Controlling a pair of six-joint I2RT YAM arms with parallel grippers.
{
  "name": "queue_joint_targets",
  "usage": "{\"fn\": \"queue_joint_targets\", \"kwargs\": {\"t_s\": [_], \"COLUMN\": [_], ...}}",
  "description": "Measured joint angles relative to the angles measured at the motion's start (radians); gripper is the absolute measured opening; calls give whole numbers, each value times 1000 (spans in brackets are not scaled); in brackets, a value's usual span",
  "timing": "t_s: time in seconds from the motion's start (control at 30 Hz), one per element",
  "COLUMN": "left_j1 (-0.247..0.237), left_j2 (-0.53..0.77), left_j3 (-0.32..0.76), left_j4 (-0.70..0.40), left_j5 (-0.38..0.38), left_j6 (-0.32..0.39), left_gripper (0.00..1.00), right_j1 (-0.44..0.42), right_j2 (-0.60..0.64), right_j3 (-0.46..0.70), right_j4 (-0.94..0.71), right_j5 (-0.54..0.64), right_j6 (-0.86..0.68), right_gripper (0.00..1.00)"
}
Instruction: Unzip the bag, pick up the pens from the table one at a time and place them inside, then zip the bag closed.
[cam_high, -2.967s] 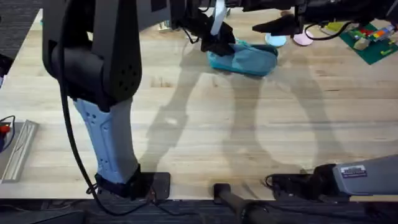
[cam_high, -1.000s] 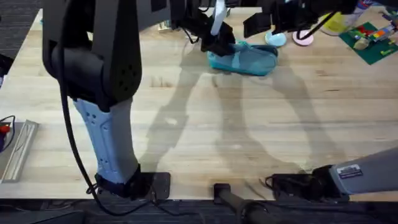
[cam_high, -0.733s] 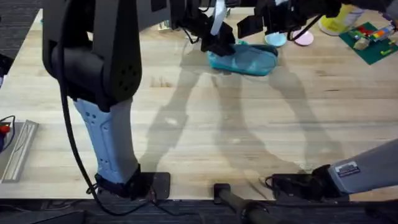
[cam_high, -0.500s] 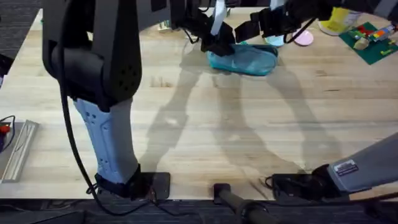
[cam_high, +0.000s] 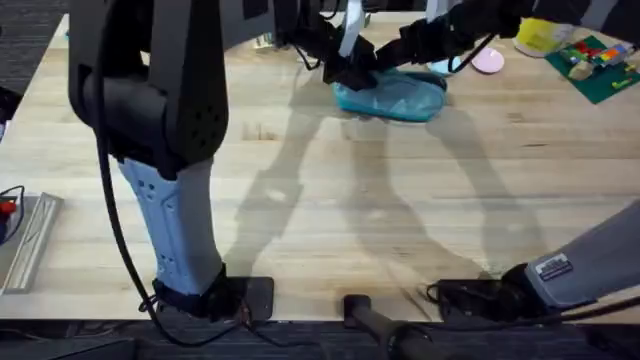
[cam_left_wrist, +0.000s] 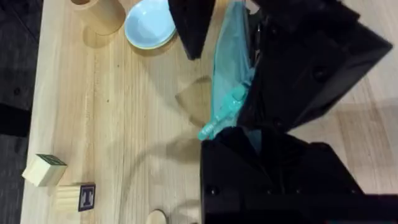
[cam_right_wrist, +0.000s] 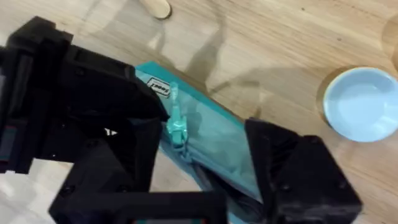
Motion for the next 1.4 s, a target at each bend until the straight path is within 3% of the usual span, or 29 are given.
{"fn": "queue_joint_targets", "kwargs": {"t_s": [0.2, 0.53, 1.4], "left_j1": [0, 0, 0], "left_j2": [0, 0, 0], "left_j3": [0, 0, 0], "left_j4": [0, 0, 0], "left_j5": [0, 1, 2], "left_j6": [0, 0, 0], "left_gripper": [43, 43, 43], "right_j1": [3, 5, 3], "right_j2": [0, 0, -32], "right_j3": [0, 0, 0], "right_j4": [-1, -5, -35], "right_j5": [-6, -13, 8], "right_j6": [-3, 3, -16], "right_gripper": [581, 52, 36]}}
